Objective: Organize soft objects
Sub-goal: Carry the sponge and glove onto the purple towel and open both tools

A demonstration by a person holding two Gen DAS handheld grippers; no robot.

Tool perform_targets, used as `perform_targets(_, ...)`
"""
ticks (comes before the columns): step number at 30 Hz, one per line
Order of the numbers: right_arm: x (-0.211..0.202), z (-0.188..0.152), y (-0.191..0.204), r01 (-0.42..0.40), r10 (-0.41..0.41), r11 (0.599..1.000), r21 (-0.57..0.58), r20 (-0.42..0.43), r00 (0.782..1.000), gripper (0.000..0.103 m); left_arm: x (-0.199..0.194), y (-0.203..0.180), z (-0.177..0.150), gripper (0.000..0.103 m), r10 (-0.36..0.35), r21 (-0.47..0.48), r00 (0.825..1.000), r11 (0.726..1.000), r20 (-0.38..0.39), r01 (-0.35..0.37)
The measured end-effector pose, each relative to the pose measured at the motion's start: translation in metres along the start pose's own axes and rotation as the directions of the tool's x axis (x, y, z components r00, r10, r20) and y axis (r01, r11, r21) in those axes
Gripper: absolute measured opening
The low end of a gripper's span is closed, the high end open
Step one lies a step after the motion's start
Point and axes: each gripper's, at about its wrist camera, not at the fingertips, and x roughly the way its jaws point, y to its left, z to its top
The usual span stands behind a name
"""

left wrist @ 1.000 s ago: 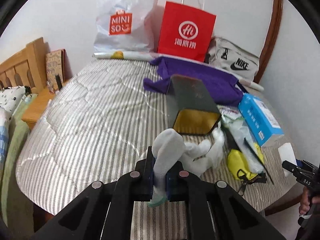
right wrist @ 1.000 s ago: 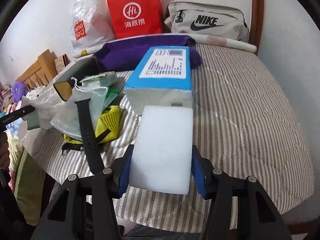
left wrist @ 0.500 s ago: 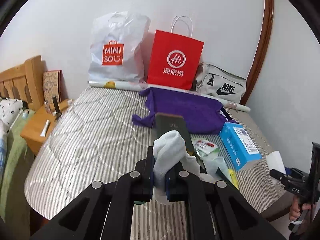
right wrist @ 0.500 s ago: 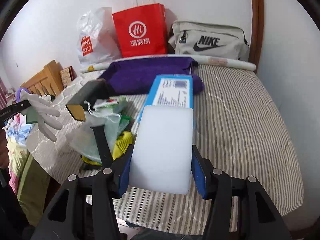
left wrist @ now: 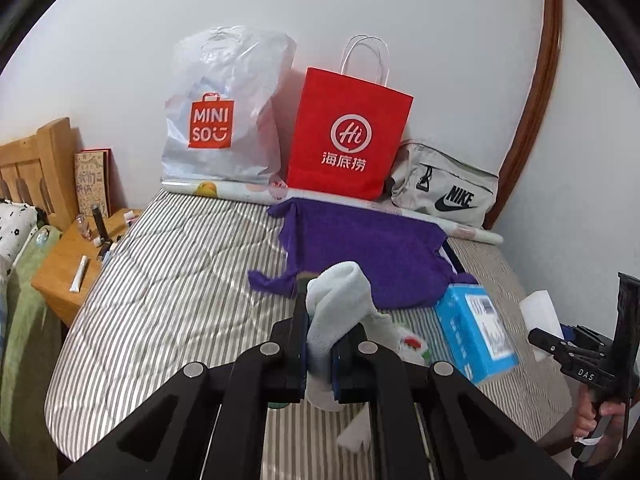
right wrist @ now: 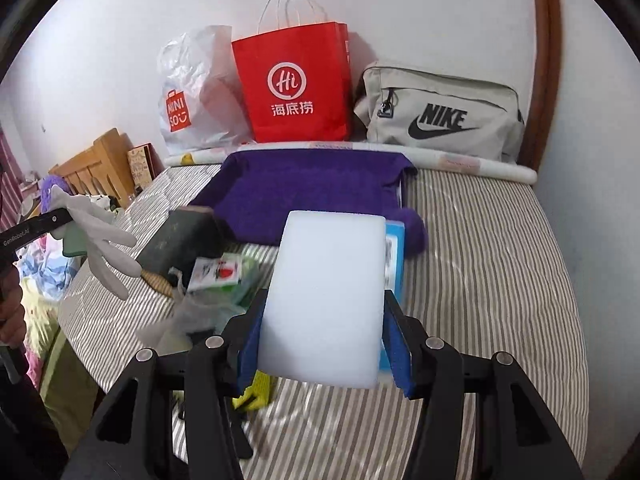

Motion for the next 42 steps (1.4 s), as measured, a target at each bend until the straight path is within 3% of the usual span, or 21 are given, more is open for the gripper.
perform_targets(11, 0.058, 0.08, -0.021, -0.013, 0.013, 1.0, -0.016, -0.022, 1.0, 0.053, 0.058, -0.006, 0.068, 0.008, 0.006, -0.02, 1.0, 1.0, -0.03, -0.006)
perform_targets(19, 0.108, 0.116, -0.036, -0.01, 0.008, 1.0, -0.02, -0.065, 0.998, 0.053, 0.115, -0.014, 0.101, 0.009, -0.01, -0.011, 0.996, 1.0, -0.088, 0.009)
perform_targets(29, 0.177, 0.129, -0.04, -0.02, 0.011, 0.998, -0.056, -0.16, 0.987, 0.053, 0.206, -0.015, 0.115, 0.009, -0.042, -0.008, 0.976, 0.999, -0.214, 0.041)
perform_targets(36, 0.218, 0.128, -0.046, -0.018, 0.005, 0.998, -0.052, -0.242, 0.97, 0.053, 0.273, -0.016, 0.112, 0.009, -0.057, -0.019, 0.942, 0.998, -0.33, 0.053)
perform_targets(42, 0.242, 0.129, -0.05, -0.007, -0.011, 0.998, -0.063, -0.285, 0.958, 0.053, 0.303, -0.019, 0.112, 0.009, -0.034, 0.001, 0.932, 0.999, -0.36, 0.036)
